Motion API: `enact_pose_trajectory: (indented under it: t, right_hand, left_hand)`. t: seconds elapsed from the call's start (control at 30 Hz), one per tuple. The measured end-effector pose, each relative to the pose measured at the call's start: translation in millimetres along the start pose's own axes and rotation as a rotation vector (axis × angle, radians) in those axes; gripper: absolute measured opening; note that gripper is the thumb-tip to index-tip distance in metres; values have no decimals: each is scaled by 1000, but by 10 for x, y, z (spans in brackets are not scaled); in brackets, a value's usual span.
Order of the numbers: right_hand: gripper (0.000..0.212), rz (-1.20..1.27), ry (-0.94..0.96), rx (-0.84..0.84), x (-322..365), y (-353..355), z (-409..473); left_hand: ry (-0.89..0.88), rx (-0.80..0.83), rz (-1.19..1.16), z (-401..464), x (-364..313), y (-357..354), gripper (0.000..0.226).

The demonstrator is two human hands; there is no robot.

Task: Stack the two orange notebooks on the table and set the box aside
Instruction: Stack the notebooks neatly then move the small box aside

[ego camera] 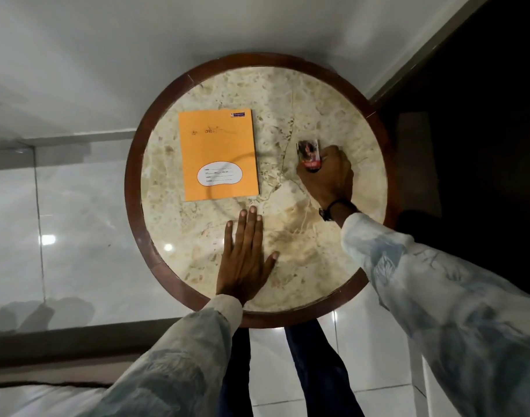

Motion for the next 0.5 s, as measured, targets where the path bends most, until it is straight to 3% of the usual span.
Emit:
enact_pose_trajectory:
  t: [0.33,0.5]
  right_hand:
    - [54,4,10,-33,45,-126,205]
    - [45,358,-75,-77,330,409,62]
  left_hand:
    - [-2,-15,3,10,2,-74,88]
    - [-27,52,37,-12,11,107,83]
Point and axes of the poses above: each hand's wrist, its own z-axis towards the middle knuckle, its own y-axis out of the back of the hand, x = y × z, the point moved 4 cm from there along z, towards the middle knuckle, and after that the axes turned 11 degrees about z, right-handed, at the moved point
